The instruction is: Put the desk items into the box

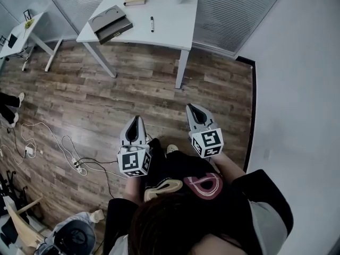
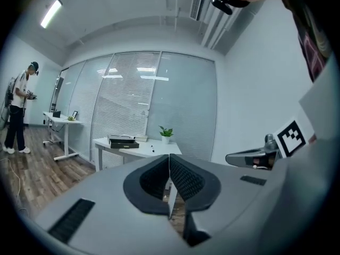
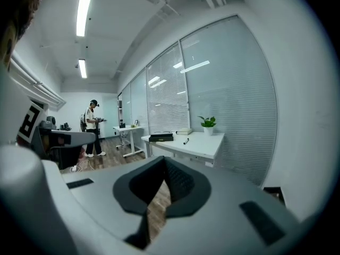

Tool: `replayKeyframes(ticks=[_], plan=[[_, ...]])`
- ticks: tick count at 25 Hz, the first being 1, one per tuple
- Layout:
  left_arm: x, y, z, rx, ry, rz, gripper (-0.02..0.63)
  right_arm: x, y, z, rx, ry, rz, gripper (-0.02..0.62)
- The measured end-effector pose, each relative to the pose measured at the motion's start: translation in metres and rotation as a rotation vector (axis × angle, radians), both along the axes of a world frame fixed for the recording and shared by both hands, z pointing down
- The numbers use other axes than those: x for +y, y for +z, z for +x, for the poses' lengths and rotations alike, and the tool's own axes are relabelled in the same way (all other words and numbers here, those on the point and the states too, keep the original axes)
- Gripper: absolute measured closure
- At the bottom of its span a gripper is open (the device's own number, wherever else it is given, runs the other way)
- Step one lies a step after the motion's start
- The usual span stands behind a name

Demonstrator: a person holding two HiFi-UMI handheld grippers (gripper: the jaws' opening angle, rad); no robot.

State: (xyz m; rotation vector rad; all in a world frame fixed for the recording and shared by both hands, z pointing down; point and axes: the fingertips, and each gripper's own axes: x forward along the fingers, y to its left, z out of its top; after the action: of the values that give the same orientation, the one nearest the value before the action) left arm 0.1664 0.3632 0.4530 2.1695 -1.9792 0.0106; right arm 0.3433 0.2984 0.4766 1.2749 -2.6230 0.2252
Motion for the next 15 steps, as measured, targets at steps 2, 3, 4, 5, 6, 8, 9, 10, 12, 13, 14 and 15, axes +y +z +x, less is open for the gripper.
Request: replayKeyframes(ticks=[2,3,4,5,6,8,9,10,12,13,14,15], plan=[[-0.002,0.000,-0.001,-0.001,0.007,-0.002,0.588,0.001,0.002,-0.002,-0.001,-0.003,-0.005,0.586],[-0.004,0.000,-0.002,-0.003,0.013,-0.003,0.588,0.001,0.003,-0.003,-0.003,0.000,-0.007,0.586],[-0.006,0.000,-0.004,-0.005,0.018,-0.003,0.588,0.000,0.004,-0.003,-0.003,0.006,-0.012,0.586],[-0.009,0.000,-0.006,-0.006,0.021,-0.004,0.588,-0.002,0.006,-0.003,-0.002,0.013,-0.017,0.586],[-0.013,0.001,-0.008,-0.007,0.024,-0.005,0.588,-0.005,0.008,-0.003,0.000,0.021,-0.021,0.586],[-0.020,0.005,-0.013,-0.008,0.033,-0.009,0.588,-0.011,0.012,-0.005,0.003,0.037,-0.026,0.586],[-0.025,0.006,-0.016,-0.007,0.038,-0.011,0.588,-0.014,0.013,-0.007,0.005,0.042,-0.028,0.586],[-0.030,0.008,-0.020,-0.006,0.041,-0.012,0.588,-0.019,0.014,-0.010,0.007,0.045,-0.028,0.586],[-0.042,0.009,-0.030,-0.005,0.040,-0.011,0.588,-0.029,0.016,-0.019,0.015,0.046,-0.026,0.586],[-0.048,0.009,-0.036,-0.005,0.040,-0.009,0.588,-0.035,0.017,-0.024,0.021,0.045,-0.024,0.586],[-0.055,0.009,-0.042,-0.004,0.041,-0.007,0.588,-0.041,0.017,-0.030,0.026,0.044,-0.021,0.586],[-0.062,0.009,-0.048,-0.005,0.045,-0.003,0.588,-0.048,0.017,-0.036,0.029,0.044,-0.017,0.586]])
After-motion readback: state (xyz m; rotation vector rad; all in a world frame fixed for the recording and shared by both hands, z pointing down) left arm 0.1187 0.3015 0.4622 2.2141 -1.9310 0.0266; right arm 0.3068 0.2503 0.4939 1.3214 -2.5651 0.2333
